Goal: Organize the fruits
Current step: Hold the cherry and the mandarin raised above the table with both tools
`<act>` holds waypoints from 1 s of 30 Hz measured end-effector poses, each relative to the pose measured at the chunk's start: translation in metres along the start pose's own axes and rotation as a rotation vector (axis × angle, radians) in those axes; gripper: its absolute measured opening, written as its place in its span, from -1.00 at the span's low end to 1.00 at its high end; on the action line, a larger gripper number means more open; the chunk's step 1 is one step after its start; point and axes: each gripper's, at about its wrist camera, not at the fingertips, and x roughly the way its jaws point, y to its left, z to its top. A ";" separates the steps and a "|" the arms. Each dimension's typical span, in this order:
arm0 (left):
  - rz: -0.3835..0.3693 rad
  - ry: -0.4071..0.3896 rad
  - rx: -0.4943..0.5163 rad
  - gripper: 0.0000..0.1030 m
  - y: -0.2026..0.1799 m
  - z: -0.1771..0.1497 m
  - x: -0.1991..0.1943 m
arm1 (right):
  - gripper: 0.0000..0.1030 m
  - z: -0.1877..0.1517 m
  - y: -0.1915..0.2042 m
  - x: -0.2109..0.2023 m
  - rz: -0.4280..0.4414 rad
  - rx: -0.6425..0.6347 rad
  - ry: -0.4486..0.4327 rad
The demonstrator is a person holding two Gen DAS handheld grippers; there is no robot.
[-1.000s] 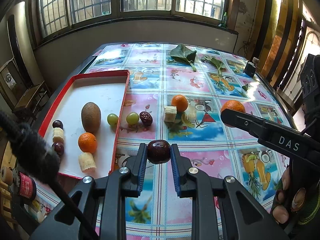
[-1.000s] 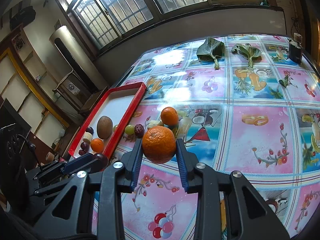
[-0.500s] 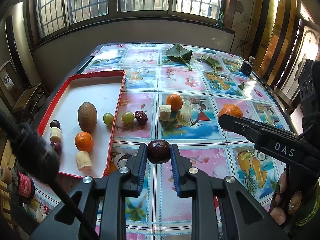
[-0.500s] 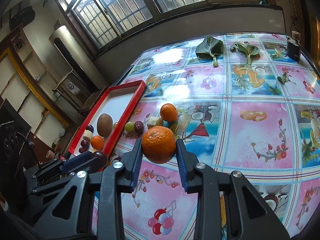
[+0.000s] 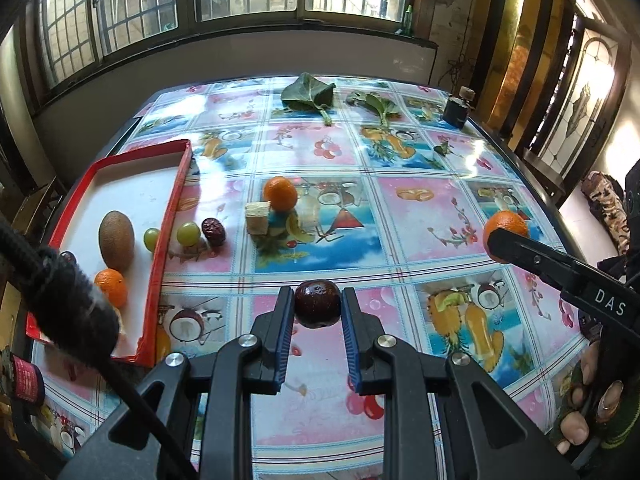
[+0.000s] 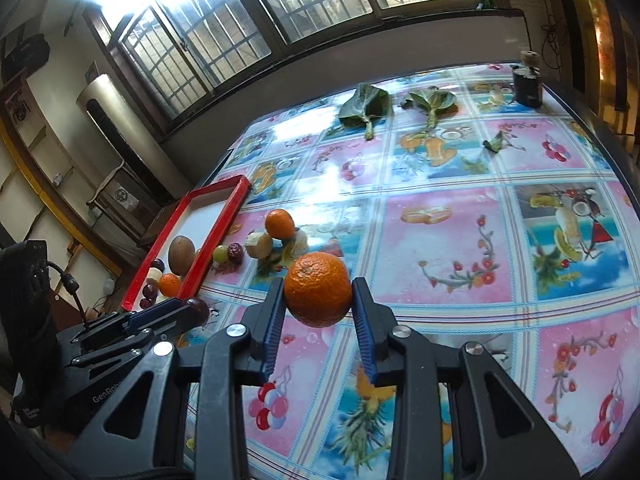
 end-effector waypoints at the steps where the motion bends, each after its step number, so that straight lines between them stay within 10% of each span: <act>1: -0.004 0.001 0.009 -0.56 -0.005 0.001 0.001 | -0.33 -0.001 -0.006 -0.006 -0.009 0.011 -0.008; 11: -0.029 0.020 0.033 -0.56 -0.035 0.002 0.002 | -0.33 -0.013 -0.053 -0.056 -0.044 0.103 -0.073; 30: 0.000 -0.004 -0.019 -0.56 -0.012 0.006 -0.009 | -0.33 -0.011 -0.025 -0.043 0.016 0.061 -0.043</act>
